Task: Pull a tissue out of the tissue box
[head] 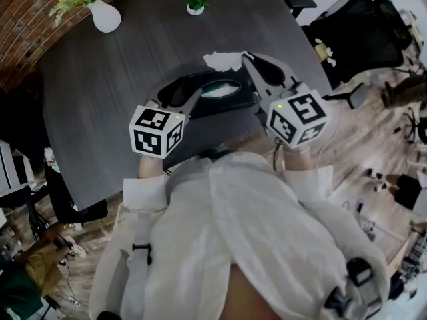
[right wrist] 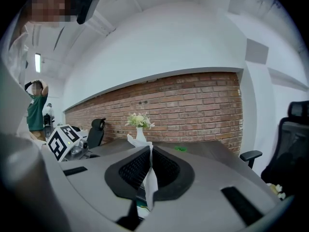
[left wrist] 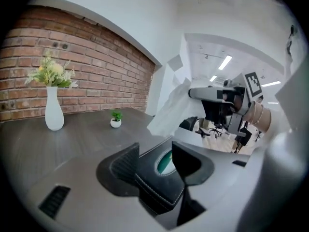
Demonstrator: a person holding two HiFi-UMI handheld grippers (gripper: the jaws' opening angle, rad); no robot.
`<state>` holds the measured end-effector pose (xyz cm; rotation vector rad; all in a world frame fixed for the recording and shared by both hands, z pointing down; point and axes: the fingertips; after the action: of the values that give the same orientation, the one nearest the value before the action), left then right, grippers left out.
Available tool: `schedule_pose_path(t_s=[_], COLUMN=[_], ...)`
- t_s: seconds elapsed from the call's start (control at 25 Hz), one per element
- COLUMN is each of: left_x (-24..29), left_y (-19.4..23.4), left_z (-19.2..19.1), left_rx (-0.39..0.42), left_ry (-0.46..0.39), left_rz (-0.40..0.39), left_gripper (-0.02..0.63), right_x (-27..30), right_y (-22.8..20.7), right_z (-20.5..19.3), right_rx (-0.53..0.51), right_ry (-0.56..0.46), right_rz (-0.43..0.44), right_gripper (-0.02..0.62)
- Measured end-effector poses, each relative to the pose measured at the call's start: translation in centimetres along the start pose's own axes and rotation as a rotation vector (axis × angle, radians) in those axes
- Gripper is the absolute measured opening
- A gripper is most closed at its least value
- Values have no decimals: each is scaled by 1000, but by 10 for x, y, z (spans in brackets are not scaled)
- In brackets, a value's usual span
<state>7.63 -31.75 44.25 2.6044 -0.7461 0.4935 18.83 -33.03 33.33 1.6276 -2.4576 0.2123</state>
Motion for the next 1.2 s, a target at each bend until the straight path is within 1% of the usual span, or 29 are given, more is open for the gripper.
schedule_pose_path(t_s=[0.16,0.28,0.52,0.64,0.68,0.76,0.88,1.0,1.08,1.2], left_x=[-4,-9,-28,-32,-34,-35,-36,-37,-35,-28], left_y=[-5,-8,-3,-4,-4,-4,-4,-4,-5,-9], left_z=[25,44,79,88,90,94,97,99,97,90], left_rx=[30,49,63,69,72,75,83,100,91,70], left_ry=[-55,-112,-256,-302,-312,-328,-340,-348,-346,-314], left_rz=[5,15,98,120,127,141,156,181,172,146], left_gripper=[213,213,212,204,194,147,99,36,21,8], right_x=[-1,-5,-7,-10,-10,-10,-11,-12,-13,-15], right_y=[-5,-7,-9,-9,-8,-6,-5,-5,-6,-7], right_z=[7,15,23,23,24,23,19,17,17,16], right_rx=[6,15,38,53,57,63,77,82,83,73], right_ry=[-17,-40,-73,-86,-90,-94,-87,-81,-81,-77], right_rz=[-5,-6,-3,1,4,9,15,20,22,28], right_gripper=[9,9,9,9,9,9,9,9,9,9])
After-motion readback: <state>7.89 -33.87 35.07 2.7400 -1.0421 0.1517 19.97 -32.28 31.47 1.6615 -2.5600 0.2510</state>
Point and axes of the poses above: the fingertips, and each gripper's own axes: x forward along the fingers, y to its left, z out of its top, and after that the axes turned 9 degrees about -z, right-handed
